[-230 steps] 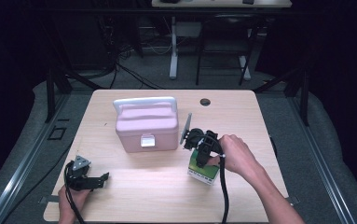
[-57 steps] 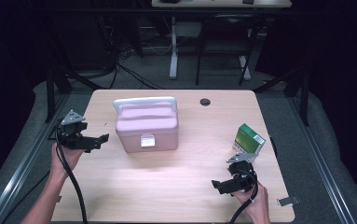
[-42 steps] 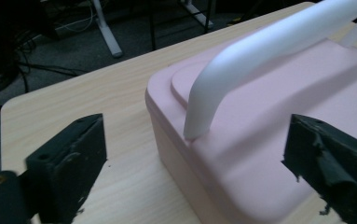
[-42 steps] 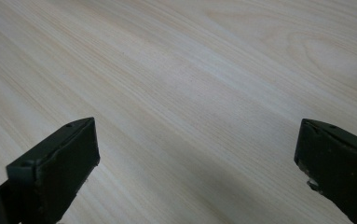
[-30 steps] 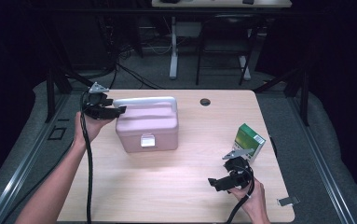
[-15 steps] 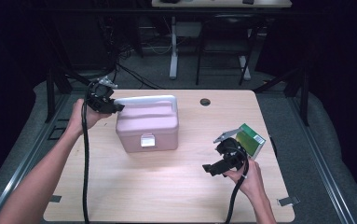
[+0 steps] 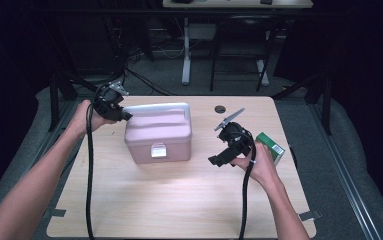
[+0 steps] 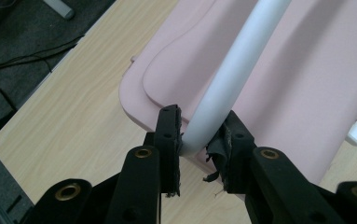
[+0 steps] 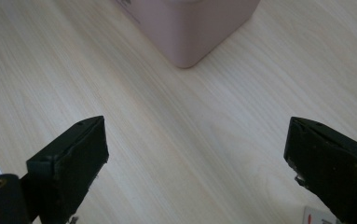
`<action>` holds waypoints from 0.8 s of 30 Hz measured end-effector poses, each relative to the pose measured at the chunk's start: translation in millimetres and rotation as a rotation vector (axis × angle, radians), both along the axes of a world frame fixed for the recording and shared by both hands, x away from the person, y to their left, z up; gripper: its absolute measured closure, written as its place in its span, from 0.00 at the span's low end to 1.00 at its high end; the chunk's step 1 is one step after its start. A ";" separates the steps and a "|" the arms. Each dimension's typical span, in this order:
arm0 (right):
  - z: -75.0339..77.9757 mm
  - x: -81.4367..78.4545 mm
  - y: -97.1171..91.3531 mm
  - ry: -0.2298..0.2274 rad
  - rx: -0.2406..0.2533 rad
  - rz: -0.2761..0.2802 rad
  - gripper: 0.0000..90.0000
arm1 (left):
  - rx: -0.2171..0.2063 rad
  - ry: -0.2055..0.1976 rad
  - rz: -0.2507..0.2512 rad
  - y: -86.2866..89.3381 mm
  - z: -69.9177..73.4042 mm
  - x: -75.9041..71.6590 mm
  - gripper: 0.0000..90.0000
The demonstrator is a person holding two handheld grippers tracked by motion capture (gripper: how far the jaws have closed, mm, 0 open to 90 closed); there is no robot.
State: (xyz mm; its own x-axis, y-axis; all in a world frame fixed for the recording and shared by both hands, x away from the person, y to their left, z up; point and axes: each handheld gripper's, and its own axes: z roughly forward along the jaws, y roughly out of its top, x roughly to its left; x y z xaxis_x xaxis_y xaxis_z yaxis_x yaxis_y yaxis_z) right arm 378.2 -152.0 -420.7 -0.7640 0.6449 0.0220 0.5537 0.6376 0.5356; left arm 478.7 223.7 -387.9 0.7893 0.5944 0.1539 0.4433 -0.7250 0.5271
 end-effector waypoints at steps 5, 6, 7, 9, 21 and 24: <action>11.9 17.6 14.1 0.009 -0.029 0.044 0.07 | 0.010 0.001 -0.029 1.0 0.3 1.3 0.82; 13.9 20.8 16.3 0.012 -0.032 0.054 0.08 | 0.019 0.006 -0.037 0.3 1.0 1.3 0.82; 15.4 24.3 18.7 0.014 -0.046 0.061 0.08 | 0.028 0.006 -0.043 -0.8 1.2 0.7 0.82; 19.5 30.1 22.5 0.009 -0.061 0.062 0.09 | 0.042 0.005 -0.058 -2.3 1.7 0.3 0.83; 33.9 73.7 57.0 -0.014 -0.103 0.113 0.21 | 0.069 0.014 -0.137 -6.4 2.9 1.7 0.84; 36.3 86.5 64.9 -0.019 -0.116 0.120 0.25 | 0.075 0.019 -0.151 -6.8 3.3 2.7 0.85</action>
State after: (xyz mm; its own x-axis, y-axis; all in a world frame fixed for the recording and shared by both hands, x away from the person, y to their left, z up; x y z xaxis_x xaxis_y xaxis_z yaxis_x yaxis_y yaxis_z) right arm 464.6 -87.1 -384.4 -0.8351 0.5466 -0.0625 0.4605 0.7567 0.4640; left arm 481.4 216.8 -384.6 0.8718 0.4565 0.1777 0.3360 -0.8212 0.4612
